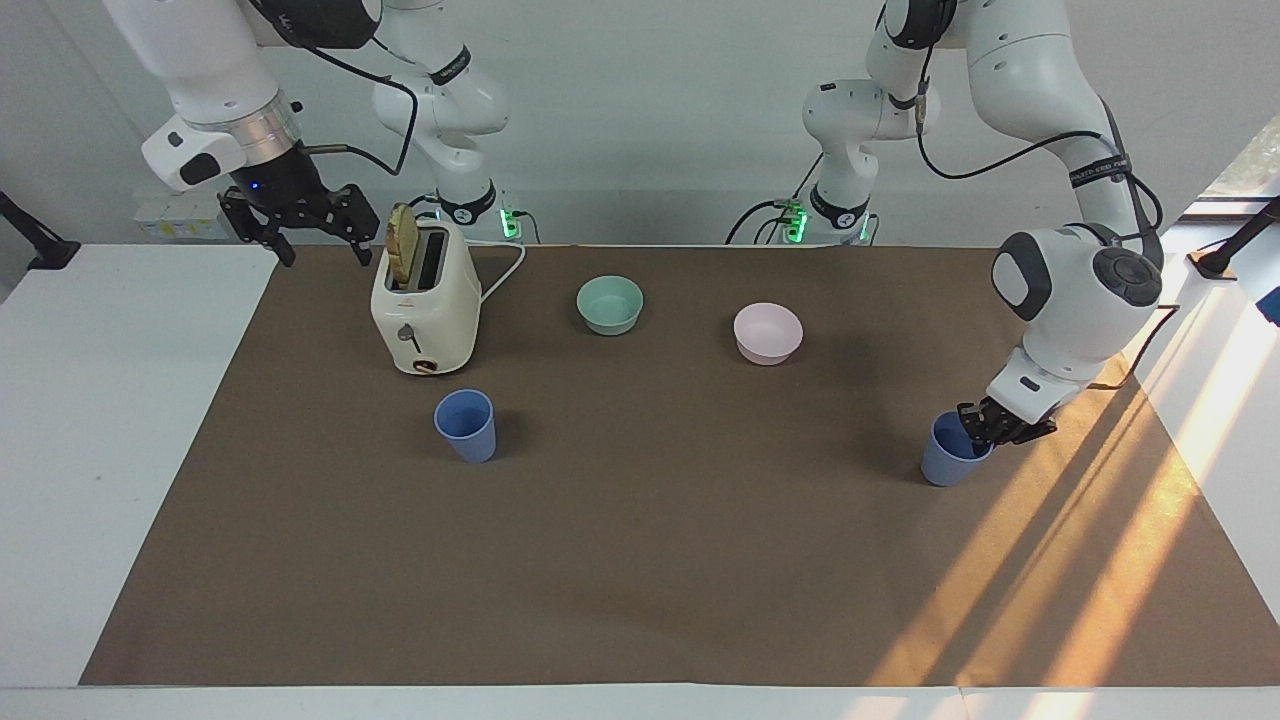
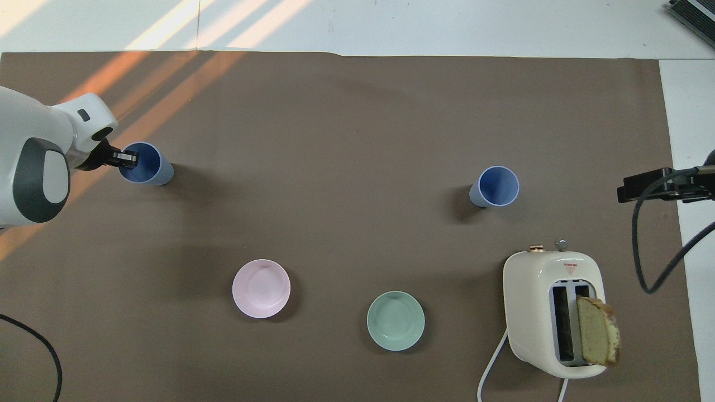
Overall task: Stack blue cups with both arms
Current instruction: 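Carry the blue cup with the left gripper to the table center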
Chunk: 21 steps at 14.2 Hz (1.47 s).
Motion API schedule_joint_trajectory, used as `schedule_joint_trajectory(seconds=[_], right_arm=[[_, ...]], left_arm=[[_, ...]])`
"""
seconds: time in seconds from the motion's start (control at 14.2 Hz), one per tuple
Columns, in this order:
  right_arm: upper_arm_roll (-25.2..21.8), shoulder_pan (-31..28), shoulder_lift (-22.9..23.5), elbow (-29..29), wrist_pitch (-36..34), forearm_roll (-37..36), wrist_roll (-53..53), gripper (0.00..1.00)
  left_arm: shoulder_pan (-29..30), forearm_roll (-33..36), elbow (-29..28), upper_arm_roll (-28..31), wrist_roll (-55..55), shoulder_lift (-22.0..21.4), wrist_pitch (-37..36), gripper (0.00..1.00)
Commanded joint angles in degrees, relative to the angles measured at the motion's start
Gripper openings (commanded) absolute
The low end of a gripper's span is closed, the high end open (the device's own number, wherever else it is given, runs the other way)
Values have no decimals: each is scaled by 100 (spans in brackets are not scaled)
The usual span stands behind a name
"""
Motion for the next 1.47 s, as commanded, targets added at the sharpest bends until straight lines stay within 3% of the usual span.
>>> schedule_joint_trajectory(seconds=[0.0, 0.49, 0.77, 0.91, 1.05, 1.19, 1.26, 1.4], right_arm=[[15, -17, -165, -206, 141, 68, -140, 100], [15, -17, -165, -206, 149, 68, -140, 100], [15, -17, -165, -206, 141, 68, -140, 100], [15, -17, -165, -206, 141, 68, -140, 100], [15, -17, -165, -206, 141, 68, -140, 100], [15, -17, -165, -206, 141, 68, -140, 100], [15, -17, -165, -206, 149, 68, -140, 100], [15, -17, -165, -206, 149, 68, -140, 100]], left_arm=[[-398, -45, -113, 77, -185, -464, -208, 0], [-2172, -45, -201, 51, -2301, -483, -147, 0], [-3166, -54, -481, 33, -3427, -386, 282, 0], [-3413, -159, -745, 16, -3588, -395, 792, 0], [-3562, -649, -764, -19, -3509, -395, 829, 0], [-3686, -705, -851, -20, -3526, -447, 750, 0], [-3695, -705, -817, -20, -3570, -430, 741, 9], [-3687, -713, -799, -20, -3579, -421, 741, 61]])
